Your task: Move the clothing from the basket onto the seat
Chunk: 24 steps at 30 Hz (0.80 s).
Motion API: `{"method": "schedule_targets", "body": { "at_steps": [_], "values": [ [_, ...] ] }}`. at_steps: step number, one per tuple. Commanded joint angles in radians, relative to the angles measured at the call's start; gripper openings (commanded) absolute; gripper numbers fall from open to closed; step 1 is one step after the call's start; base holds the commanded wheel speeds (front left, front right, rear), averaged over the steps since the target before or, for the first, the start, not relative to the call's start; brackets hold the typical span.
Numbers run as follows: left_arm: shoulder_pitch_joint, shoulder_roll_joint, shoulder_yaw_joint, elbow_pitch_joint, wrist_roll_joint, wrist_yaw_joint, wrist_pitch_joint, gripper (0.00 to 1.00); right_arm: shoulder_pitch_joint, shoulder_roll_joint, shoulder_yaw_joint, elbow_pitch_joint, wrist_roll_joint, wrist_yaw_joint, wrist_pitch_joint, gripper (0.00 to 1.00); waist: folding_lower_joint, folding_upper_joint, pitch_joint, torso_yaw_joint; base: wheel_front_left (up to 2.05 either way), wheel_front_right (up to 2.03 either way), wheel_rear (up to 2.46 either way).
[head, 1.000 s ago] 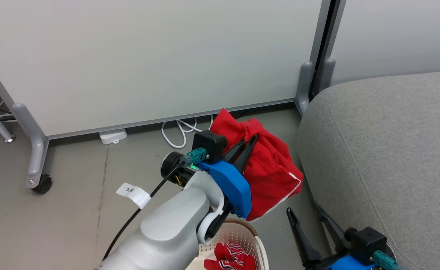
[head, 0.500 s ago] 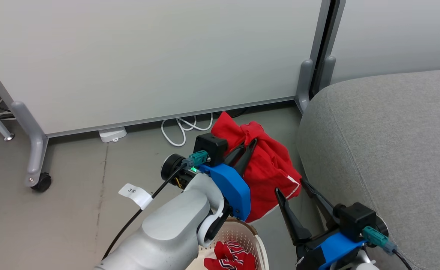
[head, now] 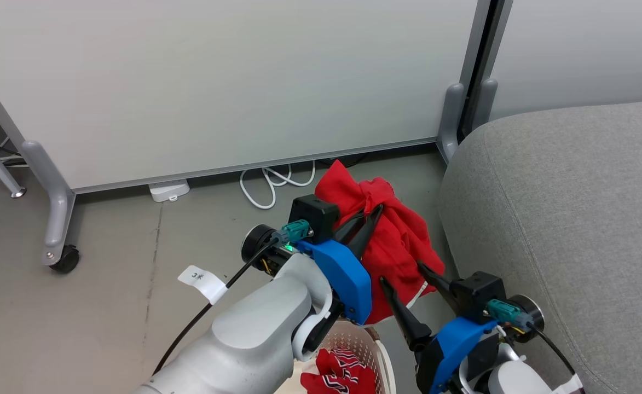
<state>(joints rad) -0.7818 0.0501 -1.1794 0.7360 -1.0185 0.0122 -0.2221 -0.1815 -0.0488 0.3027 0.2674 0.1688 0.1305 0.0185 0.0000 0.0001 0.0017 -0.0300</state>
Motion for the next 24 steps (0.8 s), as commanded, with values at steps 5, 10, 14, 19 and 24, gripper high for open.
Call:
{"method": "schedule_targets", "body": {
  "at_steps": [5,10,14,19,24],
  "values": [
    [-0.026,0.000,-0.019,-0.007,-0.021,0.001,-0.011,0.00,-0.060,-0.004,0.049,0.088,0.013,0.001,0.026,1.00,0.0000,-0.0001,0.002,0.007,0.00,0.00,0.00],
    [-0.031,0.000,-0.030,-0.010,-0.037,0.000,-0.014,0.00,-0.101,-0.004,0.091,0.164,0.032,0.001,0.013,1.00,0.0000,-0.0001,0.002,0.011,0.00,0.00,0.00],
    [-0.035,0.000,-0.040,-0.013,-0.049,-0.001,-0.018,0.00,-0.144,-0.003,0.122,0.213,0.059,0.001,-0.009,1.00,0.0000,-0.0001,0.001,0.013,0.00,0.00,0.00],
    [-0.041,0.000,-0.050,-0.018,-0.063,-0.001,-0.020,0.00,-0.198,-0.003,0.136,0.272,0.091,0.001,-0.035,1.00,0.0000,-0.0001,0.001,0.017,0.00,0.00,0.00],
    [-0.046,0.000,-0.059,-0.023,-0.074,-0.002,-0.021,0.00,-0.237,-0.003,0.154,0.331,0.109,0.001,-0.053,1.00,0.0000,-0.0001,0.000,0.025,0.00,0.00,0.00]
  ]
}}
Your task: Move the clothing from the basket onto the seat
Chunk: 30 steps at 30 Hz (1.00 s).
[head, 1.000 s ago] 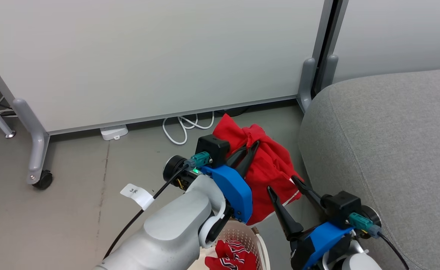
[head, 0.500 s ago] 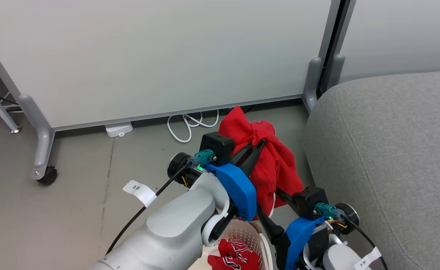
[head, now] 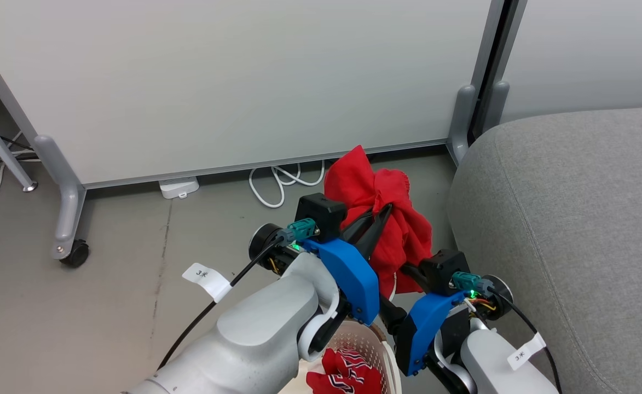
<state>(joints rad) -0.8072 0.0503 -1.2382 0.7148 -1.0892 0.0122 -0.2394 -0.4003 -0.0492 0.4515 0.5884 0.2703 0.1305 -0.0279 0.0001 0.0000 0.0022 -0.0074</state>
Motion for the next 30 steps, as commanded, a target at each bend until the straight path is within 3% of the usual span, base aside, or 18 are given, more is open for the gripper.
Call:
{"method": "schedule_targets", "body": {
  "at_steps": [1,4,5,6,8,30],
  "values": [
    [-0.021,0.000,-0.003,-0.002,-0.006,-0.001,-0.004,0.00,-0.024,-0.002,0.009,0.021,0.012,0.001,-0.011,1.00,-0.0001,0.0000,0.000,0.004,0.00,0.00,0.00],
    [-0.022,0.000,-0.009,0.000,-0.011,0.000,-0.005,0.00,-0.040,-0.002,0.018,0.049,0.025,0.001,-0.021,1.00,-0.0001,0.0000,-0.001,0.009,0.00,0.00,0.00],
    [-0.021,0.000,-0.011,0.000,-0.013,0.001,-0.006,0.00,-0.045,-0.002,0.020,0.058,0.030,0.001,-0.026,0.87,-0.0001,0.0000,-0.002,0.010,0.00,0.00,0.00],
    [-0.021,0.000,-0.013,0.001,-0.015,0.002,-0.006,0.00,-0.048,-0.002,0.023,0.064,0.036,0.001,-0.032,0.43,-0.0001,0.0000,-0.002,0.012,0.00,0.00,0.00],
    [-0.021,0.000,-0.015,0.001,-0.017,0.003,-0.008,0.00,-0.053,-0.002,0.028,0.072,0.044,0.001,-0.044,0.00,-0.0001,0.0000,-0.003,0.014,0.00,0.00,0.00],
    [-0.025,0.000,-0.029,0.022,-0.020,0.004,-0.018,0.00,-0.070,-0.002,0.062,0.131,0.084,0.001,-0.100,0.00,-0.0001,0.0000,-0.013,-0.009,0.00,0.00,0.00]
  ]
}}
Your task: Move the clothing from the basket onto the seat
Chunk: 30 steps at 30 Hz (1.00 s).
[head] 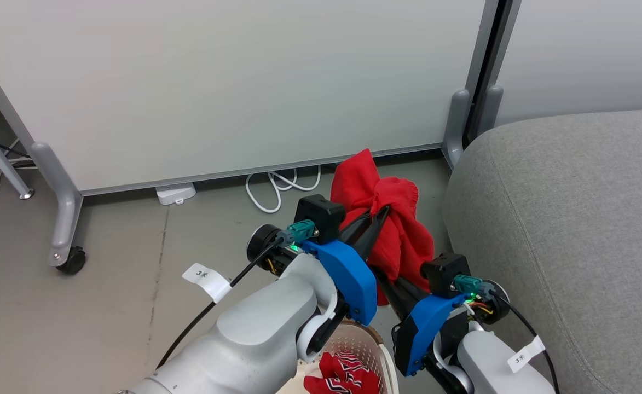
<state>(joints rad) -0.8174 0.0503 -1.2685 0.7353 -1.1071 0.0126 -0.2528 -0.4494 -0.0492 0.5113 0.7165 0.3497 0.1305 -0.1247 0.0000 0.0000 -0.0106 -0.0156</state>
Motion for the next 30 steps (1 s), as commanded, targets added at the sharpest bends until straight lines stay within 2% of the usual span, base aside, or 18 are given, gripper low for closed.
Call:
{"method": "schedule_targets", "body": {
  "at_steps": [1,5,6,7,8,9,21,30],
  "values": [
    [-0.015,0.000,0.001,0.002,-0.003,0.003,-0.006,0.00,-0.022,-0.002,0.003,0.005,0.005,0.001,-0.005,0.00,0.0000,0.0000,0.000,-0.001,0.00,0.00,0.00],
    [-0.015,0.000,-0.001,0.004,-0.007,0.000,-0.006,0.00,-0.025,-0.002,0.007,0.016,0.008,0.001,-0.010,0.00,0.0000,0.0000,-0.001,-0.003,0.00,0.00,0.00],
    [-0.014,0.000,-0.002,0.004,-0.009,0.000,-0.007,0.07,-0.026,-0.002,0.008,0.017,0.008,0.001,-0.011,0.00,0.0000,0.0000,-0.002,-0.003,0.00,0.00,0.00],
    [-0.014,0.000,-0.002,0.005,-0.009,0.003,-0.007,0.42,-0.027,-0.002,0.009,0.018,0.009,0.001,-0.012,0.00,0.0000,0.0000,-0.002,-0.003,0.00,0.00,0.00],
    [-0.016,0.000,-0.002,0.005,-0.005,0.008,-0.008,0.92,-0.028,-0.002,0.010,0.020,0.010,0.001,-0.011,0.00,0.0000,0.0000,-0.002,-0.004,0.00,0.00,0.00],
    [-0.016,0.000,-0.003,0.005,-0.004,0.009,-0.009,1.00,-0.027,-0.002,0.011,0.021,0.011,0.001,-0.012,0.00,0.0000,0.0000,-0.002,-0.004,0.00,0.00,0.00],
    [-0.008,0.000,0.012,-0.001,0.019,0.018,-0.012,1.00,-0.030,-0.002,0.003,0.032,0.003,0.001,-0.024,0.00,0.0000,0.0000,0.000,-0.004,0.00,0.00,0.00],
    [0.090,0.027,0.139,-0.087,0.194,0.009,-0.012,1.00,-0.022,-0.002,-0.033,0.036,-0.016,0.001,-0.035,0.00,0.0000,0.0000,0.002,0.009,0.00,0.00,0.00]
  ]
}}
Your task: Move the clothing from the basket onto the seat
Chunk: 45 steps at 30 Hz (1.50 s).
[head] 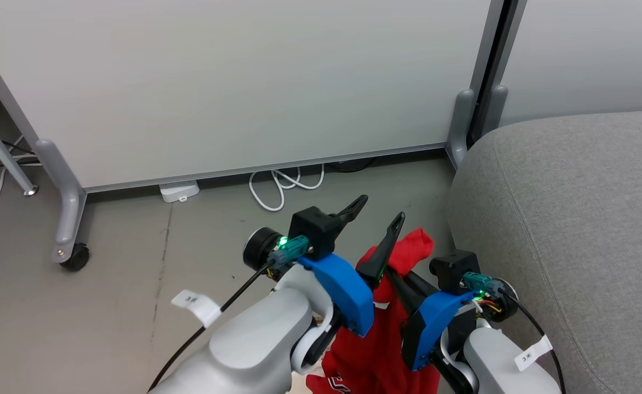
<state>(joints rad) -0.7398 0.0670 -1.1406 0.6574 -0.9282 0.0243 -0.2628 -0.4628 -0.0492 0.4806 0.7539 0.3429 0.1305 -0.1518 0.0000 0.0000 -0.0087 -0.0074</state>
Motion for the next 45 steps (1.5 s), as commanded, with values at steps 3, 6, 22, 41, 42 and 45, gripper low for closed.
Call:
{"method": "schedule_targets", "body": {
  "at_steps": [3,6,22,41,42,45],
  "values": [
    [0.072,0.031,0.072,-0.070,0.090,-0.003,-0.003,1.00,-0.002,-0.002,-0.012,-0.006,-0.014,0.001,-0.010,0.00,0.0000,0.0000,0.002,0.004,0.00,0.00,0.00],
    [0.136,0.056,0.141,-0.132,0.168,-0.005,-0.003,1.00,0.006,-0.002,-0.020,-0.010,-0.020,0.001,-0.012,0.00,0.0000,0.0000,0.004,0.007,0.00,0.00,0.00],
    [0.508,0.125,0.477,-0.340,0.467,-0.079,-0.003,1.00,0.033,-0.002,-0.043,-0.032,-0.032,0.001,-0.008,0.00,0.0000,0.0000,0.003,0.000,0.00,0.00,0.00],
    [0.689,0.075,0.700,-0.410,0.642,-0.147,-0.003,1.00,0.045,-0.002,-0.065,-0.057,-0.044,0.001,-0.002,0.00,0.0000,0.0000,0.003,-0.014,0.00,0.00,0.00],
    [0.691,0.072,0.703,-0.408,0.646,-0.149,-0.003,1.00,0.045,-0.002,-0.066,-0.058,-0.045,0.001,-0.002,0.00,0.0000,0.0000,0.003,-0.014,0.00,0.00,0.00],
    [0.693,0.065,0.715,-0.403,0.656,-0.153,-0.003,1.00,0.048,-0.002,-0.069,-0.060,-0.049,0.001,0.000,0.00,0.0000,0.0000,0.003,-0.017,0.00,0.00,0.00]
  ]
}}
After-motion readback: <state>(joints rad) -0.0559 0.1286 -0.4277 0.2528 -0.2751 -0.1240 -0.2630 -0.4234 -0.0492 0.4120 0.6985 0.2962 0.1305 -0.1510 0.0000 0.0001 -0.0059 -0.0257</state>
